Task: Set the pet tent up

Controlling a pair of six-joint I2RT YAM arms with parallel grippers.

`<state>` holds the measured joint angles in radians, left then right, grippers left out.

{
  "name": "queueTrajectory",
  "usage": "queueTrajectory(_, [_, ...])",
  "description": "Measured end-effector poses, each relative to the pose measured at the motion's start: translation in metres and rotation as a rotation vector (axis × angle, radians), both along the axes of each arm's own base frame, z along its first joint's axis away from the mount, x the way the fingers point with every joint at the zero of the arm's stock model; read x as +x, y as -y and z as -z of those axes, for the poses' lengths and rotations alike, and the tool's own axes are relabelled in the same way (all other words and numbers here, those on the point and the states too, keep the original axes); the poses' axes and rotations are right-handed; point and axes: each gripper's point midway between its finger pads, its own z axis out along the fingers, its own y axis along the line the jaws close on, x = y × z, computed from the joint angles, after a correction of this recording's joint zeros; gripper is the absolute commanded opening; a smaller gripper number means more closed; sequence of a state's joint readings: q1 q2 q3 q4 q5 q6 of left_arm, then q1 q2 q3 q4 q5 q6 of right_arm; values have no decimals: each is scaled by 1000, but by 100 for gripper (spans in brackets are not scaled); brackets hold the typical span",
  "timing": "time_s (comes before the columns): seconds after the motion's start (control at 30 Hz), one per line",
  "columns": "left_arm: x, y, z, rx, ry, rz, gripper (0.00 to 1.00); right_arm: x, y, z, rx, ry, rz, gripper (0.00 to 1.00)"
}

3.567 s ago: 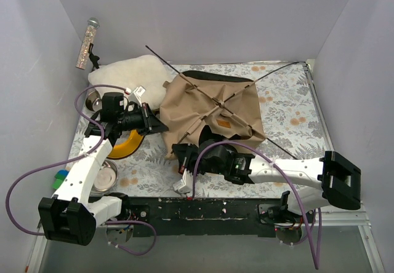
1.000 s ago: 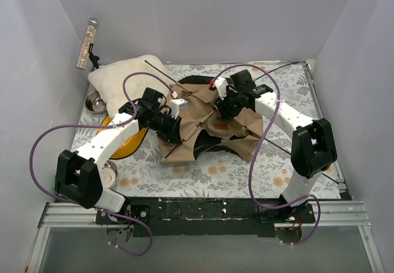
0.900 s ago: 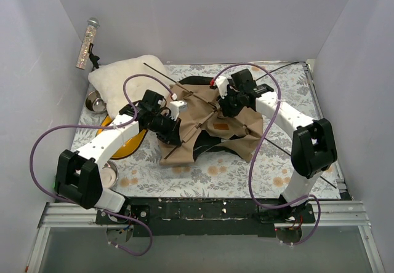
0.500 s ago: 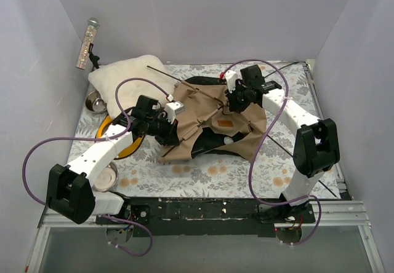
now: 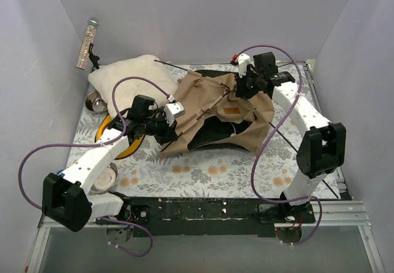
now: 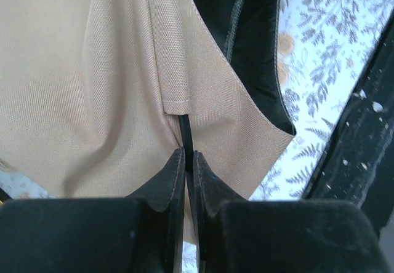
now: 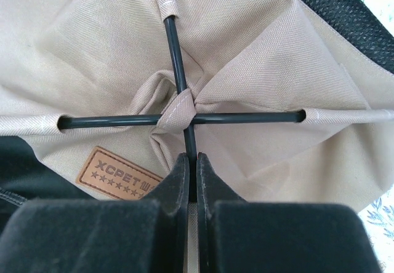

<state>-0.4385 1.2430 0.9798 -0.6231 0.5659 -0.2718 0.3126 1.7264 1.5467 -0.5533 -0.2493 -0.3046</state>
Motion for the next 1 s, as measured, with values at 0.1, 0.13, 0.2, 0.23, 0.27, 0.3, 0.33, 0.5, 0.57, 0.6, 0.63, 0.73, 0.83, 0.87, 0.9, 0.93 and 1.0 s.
queueTrajectory(0.1, [-12, -5, -2, 7, -19, 12, 0, -5, -4, -21, 45, 33, -7, 1])
queueTrajectory(0.13, [-16, -6, -3, 4, -29, 16, 0, -7, -5, -32, 64, 54, -12, 1])
queueTrajectory(0.2, [-20, -5, -10, -19, -22, 25, 0, -13, -7, -60, 104, 114, -23, 1])
queueTrajectory(0.23, [-22, -3, -16, -38, -12, 32, 0, -16, -8, -74, 122, 145, -28, 1])
queueTrajectory(0.27, [-24, -2, -23, -59, 4, 39, 0, -20, -8, -91, 141, 186, -34, 1])
queueTrajectory(0.3, [-25, 0, -30, -80, 25, 45, 0, -24, -8, -104, 155, 221, -39, 1])
queueTrajectory(0.33, [-27, 1, -37, -100, 39, 49, 9, -27, -8, -117, 168, 255, -44, 1])
queueTrajectory(0.5, [-33, 8, -57, -174, 41, 51, 63, -35, -4, -172, 195, 443, -64, 1])
queueTrajectory(0.57, [-34, 11, -63, -193, 18, 47, 69, -33, 0, -188, 184, 520, -63, 1])
queueTrajectory(0.6, [-32, 13, -71, -210, 15, 43, 71, -32, 2, -196, 171, 564, -65, 1])
queueTrajectory(0.63, [-31, 16, -82, -232, 19, 42, 73, -31, 5, -203, 154, 608, -67, 1])
queueTrajectory(0.73, [-26, 24, -128, -317, 70, 36, 77, -30, 14, -218, 75, 762, -89, 1])
queueTrajectory(0.83, [-26, 30, -178, -411, 138, 40, 80, -34, 24, -226, -46, 916, -127, 1])
queueTrajectory(0.87, [-27, 31, -193, -440, 158, 40, 80, -36, 26, -227, -91, 962, -144, 1])
queueTrajectory(0.9, [-28, 32, -207, -467, 176, 41, 81, -37, 27, -229, -126, 999, -159, 1])
queueTrajectory(0.93, [-29, 33, -219, -492, 190, 44, 82, -38, 28, -230, -171, 1041, -182, 1])
queueTrajectory(1.0, [-31, 34, -237, -525, 215, 50, 82, -38, 29, -236, -251, 1114, -213, 1])
